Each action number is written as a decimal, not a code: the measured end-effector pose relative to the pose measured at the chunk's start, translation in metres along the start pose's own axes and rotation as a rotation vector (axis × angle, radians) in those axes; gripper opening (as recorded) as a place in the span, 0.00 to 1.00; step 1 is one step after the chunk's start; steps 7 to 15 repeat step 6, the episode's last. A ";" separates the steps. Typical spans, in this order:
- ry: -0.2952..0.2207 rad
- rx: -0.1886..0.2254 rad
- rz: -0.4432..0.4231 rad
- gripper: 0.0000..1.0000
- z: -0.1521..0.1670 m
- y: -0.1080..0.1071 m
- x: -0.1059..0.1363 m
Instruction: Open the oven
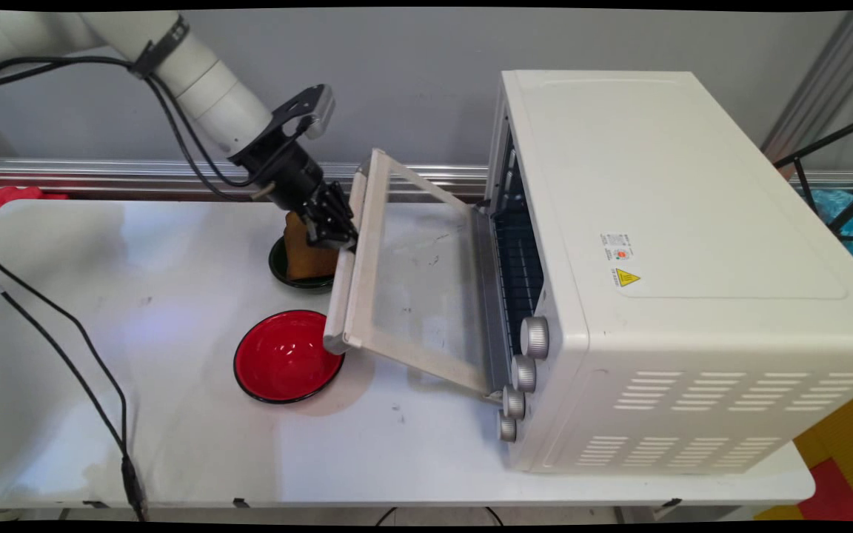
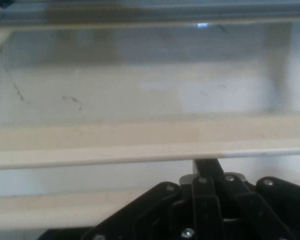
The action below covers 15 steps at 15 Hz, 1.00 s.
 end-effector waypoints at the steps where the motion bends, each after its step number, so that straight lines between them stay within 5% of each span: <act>1: 0.002 -0.002 -0.001 0.00 -0.001 0.000 -0.005; 6: 0.003 -0.015 -0.009 0.00 -0.008 0.002 -0.028; 15: 0.003 -0.015 -0.009 0.00 -0.008 0.002 -0.028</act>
